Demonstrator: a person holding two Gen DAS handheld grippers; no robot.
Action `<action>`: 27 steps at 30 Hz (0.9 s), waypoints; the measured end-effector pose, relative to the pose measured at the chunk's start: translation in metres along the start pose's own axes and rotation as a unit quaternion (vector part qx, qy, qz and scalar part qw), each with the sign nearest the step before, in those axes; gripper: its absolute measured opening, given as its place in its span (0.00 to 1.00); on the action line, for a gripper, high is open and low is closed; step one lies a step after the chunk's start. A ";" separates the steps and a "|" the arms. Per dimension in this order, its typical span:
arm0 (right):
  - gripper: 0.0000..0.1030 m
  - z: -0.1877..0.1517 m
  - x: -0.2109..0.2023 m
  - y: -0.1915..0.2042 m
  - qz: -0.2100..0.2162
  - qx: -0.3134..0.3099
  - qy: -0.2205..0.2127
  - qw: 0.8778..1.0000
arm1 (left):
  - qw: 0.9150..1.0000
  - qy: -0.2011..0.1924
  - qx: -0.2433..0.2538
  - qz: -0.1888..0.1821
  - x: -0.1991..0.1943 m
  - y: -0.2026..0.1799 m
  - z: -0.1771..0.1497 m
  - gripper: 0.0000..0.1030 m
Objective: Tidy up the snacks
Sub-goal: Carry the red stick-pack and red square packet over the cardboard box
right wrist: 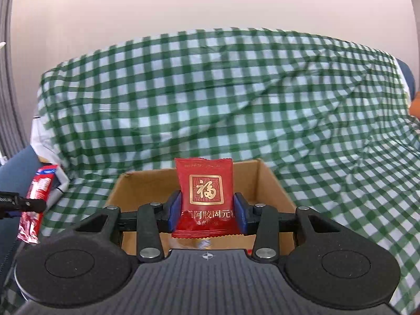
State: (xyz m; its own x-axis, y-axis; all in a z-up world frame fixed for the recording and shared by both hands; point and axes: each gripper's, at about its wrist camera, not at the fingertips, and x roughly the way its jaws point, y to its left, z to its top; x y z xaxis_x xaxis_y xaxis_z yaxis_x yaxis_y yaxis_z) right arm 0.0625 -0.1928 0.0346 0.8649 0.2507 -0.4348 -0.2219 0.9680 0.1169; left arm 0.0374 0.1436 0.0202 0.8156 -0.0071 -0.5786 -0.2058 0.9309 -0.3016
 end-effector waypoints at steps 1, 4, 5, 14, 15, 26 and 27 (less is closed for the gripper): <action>0.42 -0.001 0.000 -0.004 -0.003 0.003 0.001 1.000 | 1.000 0.000 0.001 -0.001 0.001 -0.002 0.000 0.49; 0.42 -0.003 -0.003 -0.018 -0.014 0.006 -0.003 1.000 | 1.000 0.000 0.003 -0.005 0.004 -0.006 0.001 0.49; 0.42 -0.003 -0.005 -0.021 -0.016 0.007 -0.004 1.000 | 1.000 0.000 0.005 -0.006 0.004 -0.007 0.000 0.49; 0.42 -0.005 -0.013 -0.043 -0.034 0.010 -0.012 0.999 | 0.999 -0.026 0.015 -0.037 0.000 -0.024 0.000 0.49; 0.42 -0.005 -0.014 -0.045 -0.035 0.011 -0.013 0.999 | 0.998 -0.032 0.016 -0.043 -0.001 -0.027 0.000 0.49; 0.42 -0.005 -0.013 -0.044 -0.041 0.006 -0.018 0.999 | 0.989 -0.084 0.046 -0.110 -0.017 -0.061 -0.009 0.49; 0.42 -0.005 -0.013 -0.044 -0.041 0.005 -0.019 0.999 | 0.989 -0.086 0.047 -0.114 -0.017 -0.062 -0.009 0.49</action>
State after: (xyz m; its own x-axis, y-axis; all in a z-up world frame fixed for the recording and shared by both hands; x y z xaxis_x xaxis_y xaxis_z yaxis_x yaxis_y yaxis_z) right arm 0.0590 -0.2382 0.0307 0.8963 0.1697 -0.4096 -0.1452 0.9853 0.0904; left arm 0.0311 0.0828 0.0419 0.9166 -0.1660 -0.3638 0.0386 0.9423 -0.3326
